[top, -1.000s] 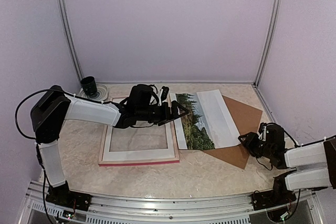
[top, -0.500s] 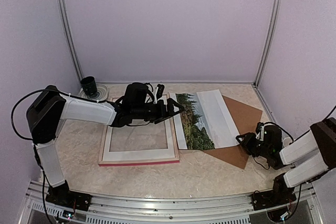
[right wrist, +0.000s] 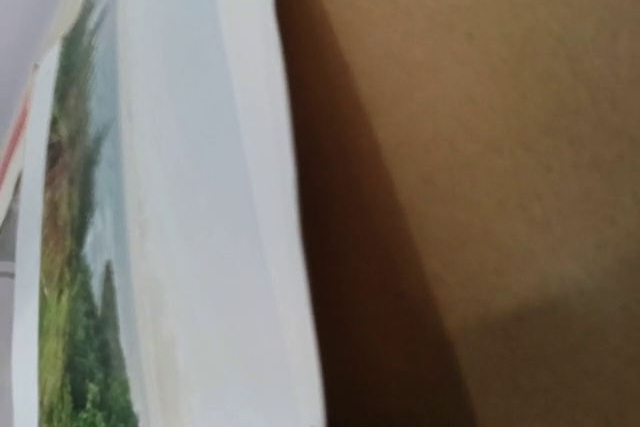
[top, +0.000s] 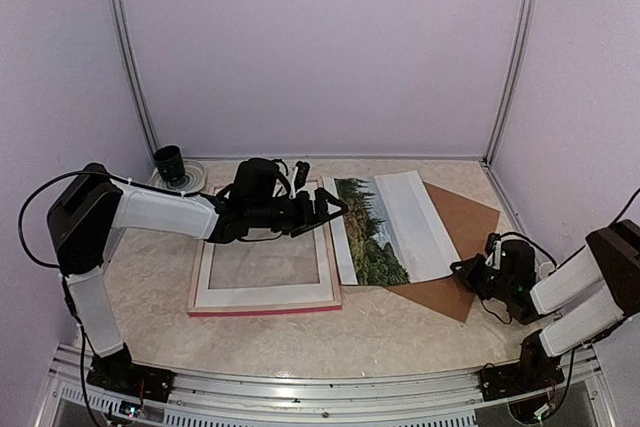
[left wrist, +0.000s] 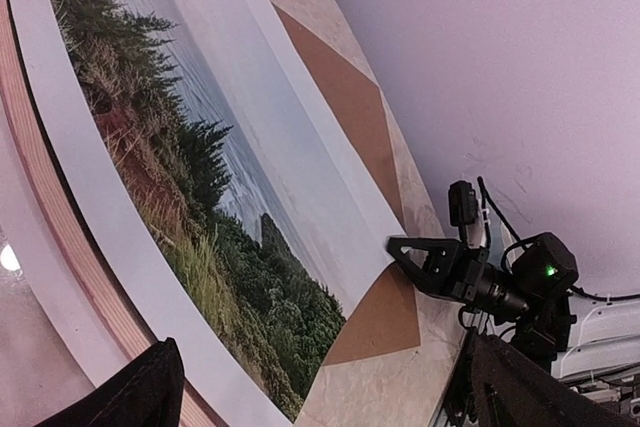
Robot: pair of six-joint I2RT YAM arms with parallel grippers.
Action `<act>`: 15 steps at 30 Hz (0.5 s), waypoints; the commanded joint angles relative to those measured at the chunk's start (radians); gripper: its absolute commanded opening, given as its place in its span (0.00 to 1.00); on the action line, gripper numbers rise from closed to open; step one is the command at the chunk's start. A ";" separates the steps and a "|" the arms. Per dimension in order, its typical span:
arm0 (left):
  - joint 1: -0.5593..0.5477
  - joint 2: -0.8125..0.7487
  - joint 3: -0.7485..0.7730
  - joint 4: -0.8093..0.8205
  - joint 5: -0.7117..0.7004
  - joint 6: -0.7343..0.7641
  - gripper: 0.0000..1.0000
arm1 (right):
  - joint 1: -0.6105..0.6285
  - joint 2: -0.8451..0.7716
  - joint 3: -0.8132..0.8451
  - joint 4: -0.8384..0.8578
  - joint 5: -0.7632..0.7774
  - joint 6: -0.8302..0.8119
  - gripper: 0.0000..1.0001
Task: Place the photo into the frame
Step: Pick up the photo from the backboard.
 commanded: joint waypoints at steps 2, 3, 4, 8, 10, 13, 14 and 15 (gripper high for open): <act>0.010 -0.049 -0.019 0.024 0.001 -0.002 0.99 | 0.011 -0.143 0.034 -0.119 0.043 -0.063 0.00; 0.011 -0.050 -0.019 0.025 0.000 -0.002 0.99 | 0.012 -0.181 0.049 -0.153 0.050 -0.078 0.00; 0.011 -0.051 -0.021 0.026 -0.001 -0.003 0.99 | 0.013 -0.218 0.060 -0.192 0.057 -0.092 0.00; 0.012 -0.051 -0.025 0.030 0.000 -0.005 0.99 | 0.020 -0.340 0.129 -0.319 0.073 -0.156 0.00; 0.013 -0.054 -0.024 0.032 0.000 -0.006 0.99 | 0.029 -0.373 0.169 -0.375 0.076 -0.193 0.00; 0.018 -0.059 -0.028 0.031 -0.006 -0.008 0.99 | 0.055 -0.389 0.238 -0.446 0.075 -0.254 0.00; 0.020 -0.065 -0.031 0.029 -0.008 -0.008 0.99 | 0.070 -0.390 0.264 -0.466 0.074 -0.280 0.00; 0.022 -0.071 -0.034 0.027 -0.011 -0.007 0.99 | 0.082 -0.389 0.284 -0.483 0.071 -0.296 0.00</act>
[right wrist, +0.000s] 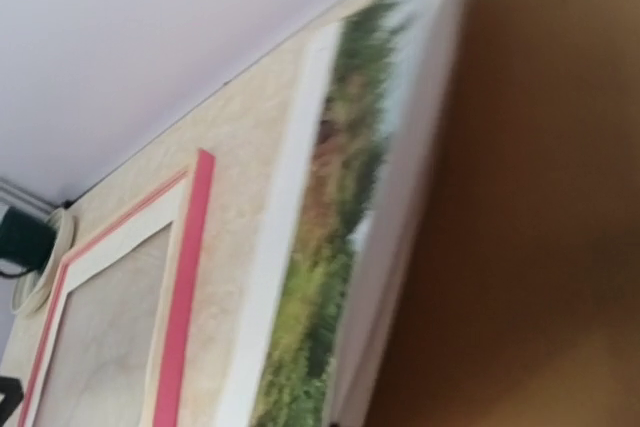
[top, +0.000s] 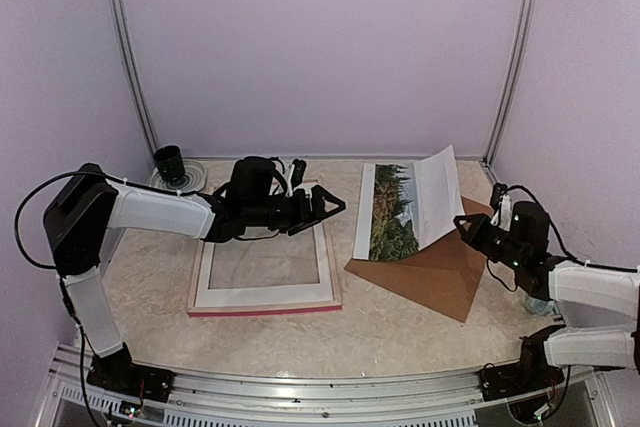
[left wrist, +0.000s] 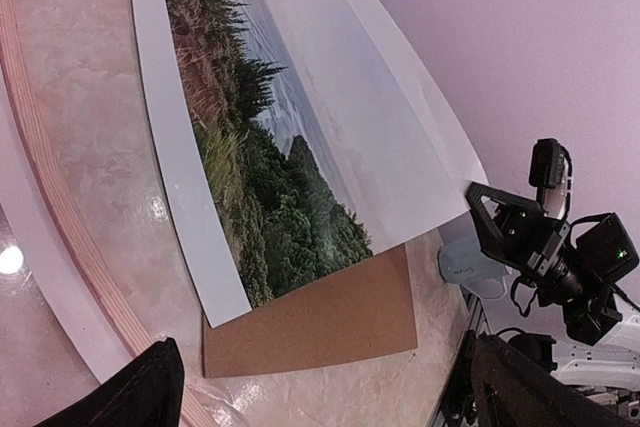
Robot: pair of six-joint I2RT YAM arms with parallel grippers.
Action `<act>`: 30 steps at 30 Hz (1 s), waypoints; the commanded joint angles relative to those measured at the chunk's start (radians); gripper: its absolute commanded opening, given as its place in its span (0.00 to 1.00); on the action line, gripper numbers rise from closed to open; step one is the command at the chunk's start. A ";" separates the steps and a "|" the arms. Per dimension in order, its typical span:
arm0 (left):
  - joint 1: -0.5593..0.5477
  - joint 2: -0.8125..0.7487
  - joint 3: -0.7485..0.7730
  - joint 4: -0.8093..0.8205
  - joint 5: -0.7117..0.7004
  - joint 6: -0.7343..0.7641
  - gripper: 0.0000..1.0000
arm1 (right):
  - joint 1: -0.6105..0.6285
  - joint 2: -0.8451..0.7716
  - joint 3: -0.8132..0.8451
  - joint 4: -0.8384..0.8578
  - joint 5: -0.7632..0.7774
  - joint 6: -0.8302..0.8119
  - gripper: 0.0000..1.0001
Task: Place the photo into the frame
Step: Pick up the photo from the backboard, then turn over the photo.
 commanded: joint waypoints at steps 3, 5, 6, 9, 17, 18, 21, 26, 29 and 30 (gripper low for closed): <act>0.023 -0.070 -0.030 0.018 -0.020 -0.002 0.99 | 0.079 -0.011 0.147 -0.196 0.013 -0.160 0.00; 0.030 -0.084 -0.038 0.016 -0.028 -0.002 0.99 | 0.104 -0.005 0.195 -0.233 0.004 -0.190 0.00; 0.033 -0.094 -0.043 0.014 -0.032 -0.002 0.99 | 0.114 0.001 0.219 -0.249 -0.003 -0.206 0.00; 0.043 -0.118 -0.055 0.011 -0.042 -0.003 0.99 | 0.134 0.027 0.294 -0.300 -0.045 -0.240 0.00; 0.073 -0.160 -0.078 0.001 -0.056 0.000 0.99 | 0.202 0.096 0.456 -0.413 -0.153 -0.322 0.00; 0.075 -0.164 -0.079 0.000 -0.058 0.000 0.99 | 0.213 0.103 0.470 -0.429 -0.158 -0.331 0.00; 0.082 -0.170 -0.078 -0.001 -0.059 0.000 0.99 | 0.255 0.128 0.525 -0.465 -0.159 -0.363 0.00; 0.089 -0.178 -0.073 -0.002 -0.066 0.000 0.99 | 0.320 0.166 0.619 -0.537 -0.149 -0.405 0.00; 0.094 -0.188 -0.076 -0.004 -0.076 -0.001 0.99 | 0.363 0.196 0.674 -0.565 -0.138 -0.431 0.00; 0.097 -0.190 -0.078 -0.004 -0.078 -0.003 0.99 | 0.380 0.206 0.694 -0.575 -0.132 -0.436 0.00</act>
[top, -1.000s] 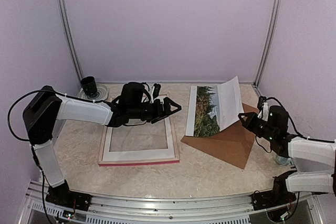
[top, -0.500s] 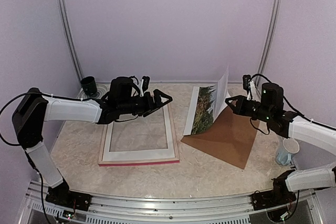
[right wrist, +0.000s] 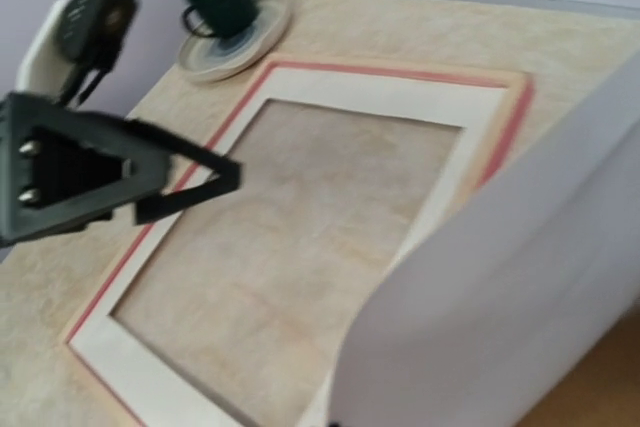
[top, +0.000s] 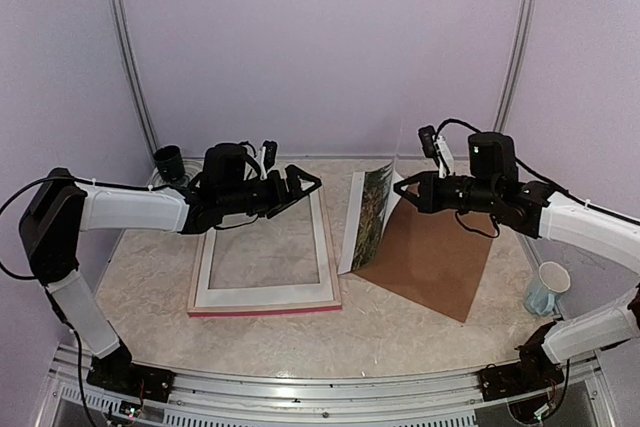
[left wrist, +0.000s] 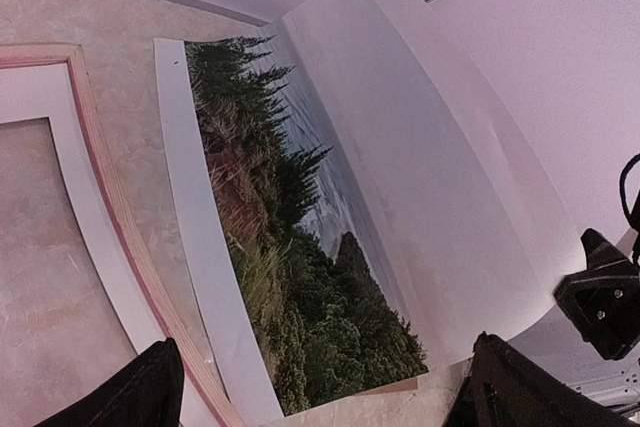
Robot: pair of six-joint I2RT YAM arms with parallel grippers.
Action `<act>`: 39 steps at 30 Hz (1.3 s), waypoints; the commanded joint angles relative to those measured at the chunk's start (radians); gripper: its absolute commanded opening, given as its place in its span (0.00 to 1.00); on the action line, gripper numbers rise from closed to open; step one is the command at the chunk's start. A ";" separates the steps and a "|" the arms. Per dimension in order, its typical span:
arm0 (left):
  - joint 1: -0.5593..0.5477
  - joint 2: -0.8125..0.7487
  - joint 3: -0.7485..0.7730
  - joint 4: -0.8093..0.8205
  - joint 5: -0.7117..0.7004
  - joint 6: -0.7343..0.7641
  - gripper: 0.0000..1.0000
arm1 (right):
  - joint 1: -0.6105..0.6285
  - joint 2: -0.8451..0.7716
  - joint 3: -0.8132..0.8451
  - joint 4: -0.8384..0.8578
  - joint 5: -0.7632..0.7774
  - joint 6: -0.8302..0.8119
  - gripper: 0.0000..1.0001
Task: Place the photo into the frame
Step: Turn over the photo, then pass from the right arm to the left
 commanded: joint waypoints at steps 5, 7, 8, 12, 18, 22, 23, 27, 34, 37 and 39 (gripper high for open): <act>0.030 -0.082 -0.030 -0.001 -0.042 -0.006 0.99 | 0.160 0.110 0.165 -0.106 0.038 -0.104 0.00; 0.038 -0.098 -0.039 0.000 -0.046 -0.007 0.99 | 0.195 0.143 0.193 -0.118 0.042 -0.115 0.00; 0.043 -0.107 -0.042 -0.001 -0.049 -0.007 0.99 | 0.213 0.155 0.204 -0.121 0.044 -0.119 0.00; 0.062 -0.146 -0.059 -0.001 -0.057 -0.007 0.99 | 0.267 0.206 0.244 -0.126 0.069 -0.129 0.00; 0.075 -0.201 -0.072 -0.023 -0.064 0.005 0.99 | 0.328 0.277 0.310 -0.133 0.091 -0.139 0.00; 0.075 -0.198 -0.084 -0.018 -0.052 -0.001 0.99 | 0.359 0.322 0.348 -0.141 0.105 -0.144 0.00; 0.075 -0.189 -0.086 -0.013 -0.047 -0.006 0.99 | 0.366 0.333 0.359 -0.146 0.113 -0.147 0.00; 0.077 -0.176 -0.085 0.007 -0.034 -0.018 0.99 | 0.382 0.360 0.378 -0.149 0.121 -0.150 0.00; 0.077 -0.170 -0.074 0.018 -0.016 -0.024 0.99 | 0.400 0.390 0.393 -0.138 0.116 -0.150 0.00; 0.077 -0.161 -0.084 0.029 -0.003 -0.037 0.99 | 0.409 0.411 0.405 -0.138 0.109 -0.150 0.00; 0.077 -0.154 -0.092 0.038 0.004 -0.046 0.99 | 0.416 0.422 0.411 -0.134 0.104 -0.151 0.00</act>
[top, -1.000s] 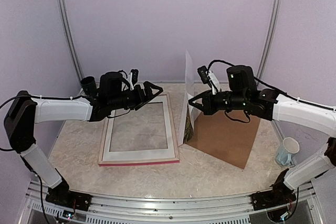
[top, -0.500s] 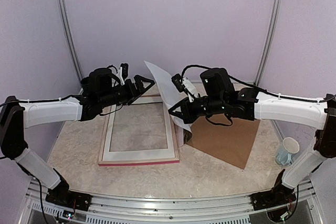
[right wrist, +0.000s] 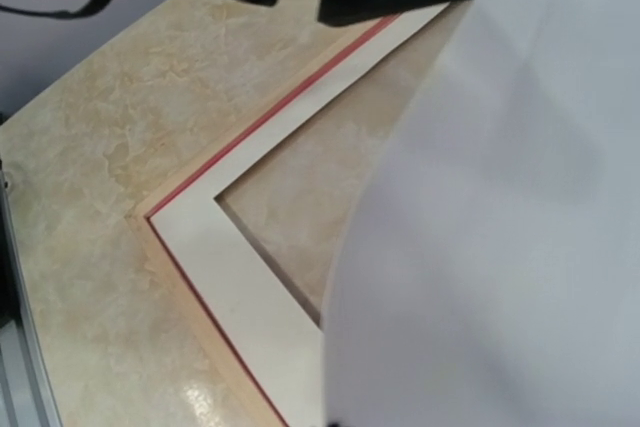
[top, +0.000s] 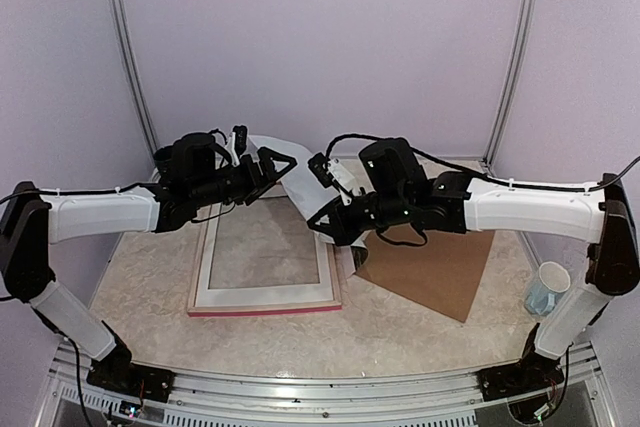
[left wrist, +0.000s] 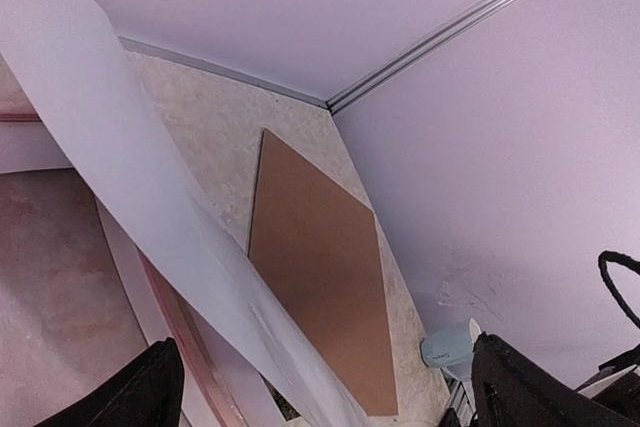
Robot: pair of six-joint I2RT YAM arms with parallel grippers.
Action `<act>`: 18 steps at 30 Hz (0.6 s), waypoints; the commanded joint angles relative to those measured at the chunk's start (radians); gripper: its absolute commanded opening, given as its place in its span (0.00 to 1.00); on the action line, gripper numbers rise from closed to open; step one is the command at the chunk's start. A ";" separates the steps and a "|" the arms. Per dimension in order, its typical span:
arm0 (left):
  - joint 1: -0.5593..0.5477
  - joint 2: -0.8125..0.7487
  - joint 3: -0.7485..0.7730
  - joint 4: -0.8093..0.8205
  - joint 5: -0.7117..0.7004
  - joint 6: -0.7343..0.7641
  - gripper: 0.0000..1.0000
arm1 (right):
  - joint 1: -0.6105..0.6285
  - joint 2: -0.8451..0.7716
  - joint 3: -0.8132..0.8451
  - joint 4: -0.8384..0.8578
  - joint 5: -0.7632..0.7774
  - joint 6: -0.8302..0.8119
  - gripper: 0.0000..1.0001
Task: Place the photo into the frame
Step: Pass from the right arm to the left
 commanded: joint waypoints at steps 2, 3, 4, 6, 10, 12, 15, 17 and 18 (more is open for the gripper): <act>0.007 0.020 -0.025 0.042 0.030 -0.026 0.99 | 0.029 0.035 0.044 0.015 -0.014 -0.013 0.00; 0.010 0.020 -0.029 0.042 0.031 -0.030 0.99 | 0.033 0.041 0.047 0.017 -0.015 -0.013 0.00; 0.014 0.019 -0.035 0.042 0.034 -0.034 0.99 | 0.037 0.047 0.052 0.018 -0.016 -0.014 0.00; 0.025 0.014 -0.048 0.046 0.040 -0.049 0.97 | 0.046 0.059 0.062 0.021 -0.019 -0.015 0.01; 0.058 0.002 -0.086 0.056 0.058 -0.103 0.94 | 0.068 0.095 0.093 0.017 -0.017 -0.025 0.01; 0.074 0.000 -0.103 0.052 0.064 -0.130 0.94 | 0.080 0.120 0.112 0.008 -0.012 -0.035 0.01; 0.105 0.003 -0.137 0.063 0.103 -0.188 0.93 | 0.095 0.159 0.138 -0.006 -0.003 -0.049 0.02; 0.126 0.004 -0.172 0.103 0.136 -0.239 0.91 | 0.104 0.186 0.154 -0.011 0.002 -0.060 0.02; 0.134 0.001 -0.186 0.117 0.148 -0.254 0.89 | 0.109 0.199 0.165 -0.016 0.004 -0.065 0.02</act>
